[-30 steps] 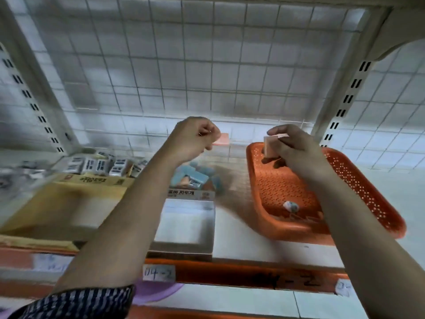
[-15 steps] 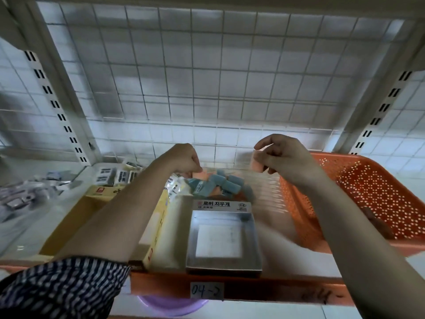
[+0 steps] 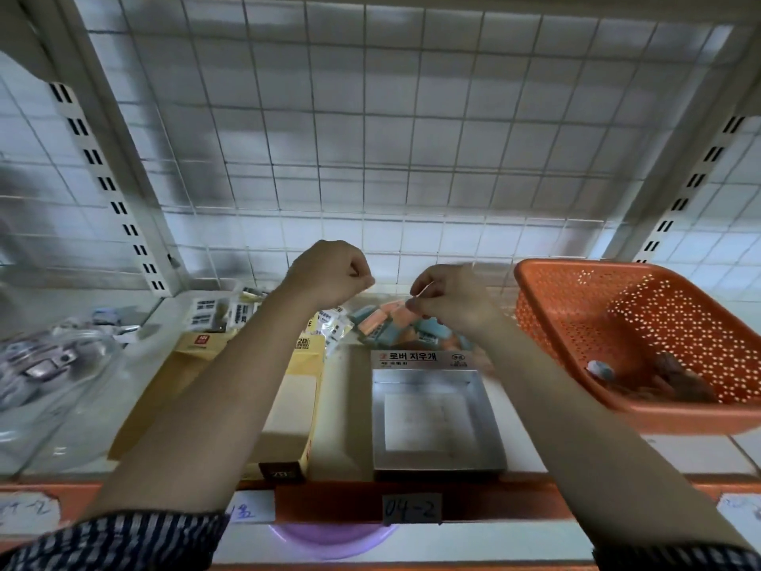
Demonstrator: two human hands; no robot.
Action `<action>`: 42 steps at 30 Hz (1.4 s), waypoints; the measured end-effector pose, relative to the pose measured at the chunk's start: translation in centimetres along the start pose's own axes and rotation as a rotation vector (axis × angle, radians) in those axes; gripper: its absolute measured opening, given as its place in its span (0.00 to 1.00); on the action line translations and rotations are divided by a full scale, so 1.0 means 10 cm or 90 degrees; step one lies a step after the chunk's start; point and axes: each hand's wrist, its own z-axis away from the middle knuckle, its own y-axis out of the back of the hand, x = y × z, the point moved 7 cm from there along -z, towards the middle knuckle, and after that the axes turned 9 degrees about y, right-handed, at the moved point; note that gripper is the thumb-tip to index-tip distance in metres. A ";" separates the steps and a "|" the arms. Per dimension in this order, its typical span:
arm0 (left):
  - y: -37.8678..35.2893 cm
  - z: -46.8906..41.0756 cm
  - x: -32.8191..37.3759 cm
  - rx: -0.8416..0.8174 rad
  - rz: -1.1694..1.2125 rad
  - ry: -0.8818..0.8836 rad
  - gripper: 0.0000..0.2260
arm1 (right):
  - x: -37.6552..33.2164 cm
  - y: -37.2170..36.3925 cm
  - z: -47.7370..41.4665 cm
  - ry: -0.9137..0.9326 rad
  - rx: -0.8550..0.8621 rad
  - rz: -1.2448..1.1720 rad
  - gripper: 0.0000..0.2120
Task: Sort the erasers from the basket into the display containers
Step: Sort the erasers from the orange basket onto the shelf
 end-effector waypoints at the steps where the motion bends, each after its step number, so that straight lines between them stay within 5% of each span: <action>1: 0.05 0.08 0.00 0.046 0.017 -0.006 0.04 | 0.00 -0.05 -0.03 0.003 0.006 0.016 0.06; 10: 0.16 0.42 0.01 0.164 0.081 -0.030 0.08 | -0.14 -0.03 -0.18 0.050 0.018 0.136 0.02; 22: -0.50 0.36 1.40 0.099 0.140 -0.171 0.05 | 0.37 1.64 0.54 0.035 0.171 0.148 0.06; 30: -1.15 0.26 2.35 0.014 0.171 -0.261 0.04 | 1.11 2.34 1.00 -0.060 0.057 0.319 0.05; 37: -1.46 0.09 2.76 -0.025 0.135 -0.254 0.04 | 1.53 2.27 0.98 -0.090 -0.159 0.449 0.09; 42: -1.70 0.03 2.74 -0.075 0.132 -0.240 0.04 | 1.70 2.19 0.96 -0.121 -0.200 0.463 0.12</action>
